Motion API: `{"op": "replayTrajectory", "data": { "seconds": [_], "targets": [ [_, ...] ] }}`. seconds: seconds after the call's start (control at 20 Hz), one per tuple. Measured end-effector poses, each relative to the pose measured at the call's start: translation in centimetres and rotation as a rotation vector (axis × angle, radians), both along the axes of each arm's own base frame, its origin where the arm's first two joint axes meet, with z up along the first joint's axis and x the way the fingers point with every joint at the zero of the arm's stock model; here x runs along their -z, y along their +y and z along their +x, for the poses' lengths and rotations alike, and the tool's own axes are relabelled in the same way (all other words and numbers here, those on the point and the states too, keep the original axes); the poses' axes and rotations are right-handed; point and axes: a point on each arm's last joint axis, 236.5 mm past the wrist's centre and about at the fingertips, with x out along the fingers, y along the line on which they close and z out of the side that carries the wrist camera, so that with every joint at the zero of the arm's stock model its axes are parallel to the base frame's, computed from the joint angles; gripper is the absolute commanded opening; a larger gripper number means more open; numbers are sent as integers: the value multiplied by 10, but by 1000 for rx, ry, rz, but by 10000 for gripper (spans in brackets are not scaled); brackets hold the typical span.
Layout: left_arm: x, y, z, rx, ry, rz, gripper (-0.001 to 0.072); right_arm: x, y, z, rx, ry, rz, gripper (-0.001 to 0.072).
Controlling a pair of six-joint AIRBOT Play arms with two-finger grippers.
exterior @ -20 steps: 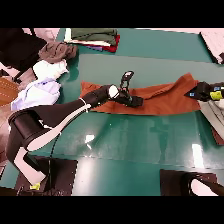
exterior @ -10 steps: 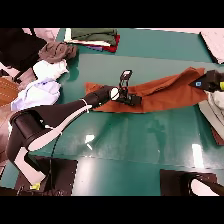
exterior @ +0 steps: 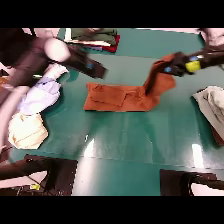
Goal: Fold the shirts.
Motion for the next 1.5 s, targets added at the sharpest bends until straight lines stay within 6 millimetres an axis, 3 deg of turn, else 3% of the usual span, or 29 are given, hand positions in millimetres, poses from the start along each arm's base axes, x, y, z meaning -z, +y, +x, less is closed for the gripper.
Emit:
{"op": "replayTrajectory", "data": {
  "seconds": [0.15,0.3,0.45,0.75,0.8,0.85,0.9,0.95,1.05,1.15,1.25,1.35,1.5],
  "targets": [
    [-42,79,-14,-131,-62,70,28,7,72,9,-59,-2,41,26],
    [-61,127,-27,-226,-87,111,29,19,138,11,-104,0,79,26],
    [-68,144,-35,-263,-91,125,28,40,196,8,-114,8,122,26],
    [-71,153,-40,-283,-89,130,29,112,279,2,-56,35,177,44],
    [-71,153,-40,-283,-88,129,28,120,290,0,-49,47,193,294],
    [-71,153,-41,-282,-86,128,29,125,299,-1,-44,55,209,634],
    [-71,153,-41,-282,-85,127,29,128,306,-3,-44,64,222,705],
    [-71,153,-41,-283,-85,126,28,127,309,-2,-44,70,234,704],
    [-71,152,-41,-280,-84,123,28,119,297,6,-45,74,234,704],
    [-71,152,-41,-281,-84,123,28,104,264,16,-66,60,200,704],
    [-71,152,-41,-280,-84,122,29,98,212,31,-65,42,120,705],
    [-68,152,-41,-280,-78,123,29,105,152,42,-42,61,35,710],
    [-55,150,-41,-275,-49,121,29,138,77,45,-5,169,-24,709]
  ]
}}
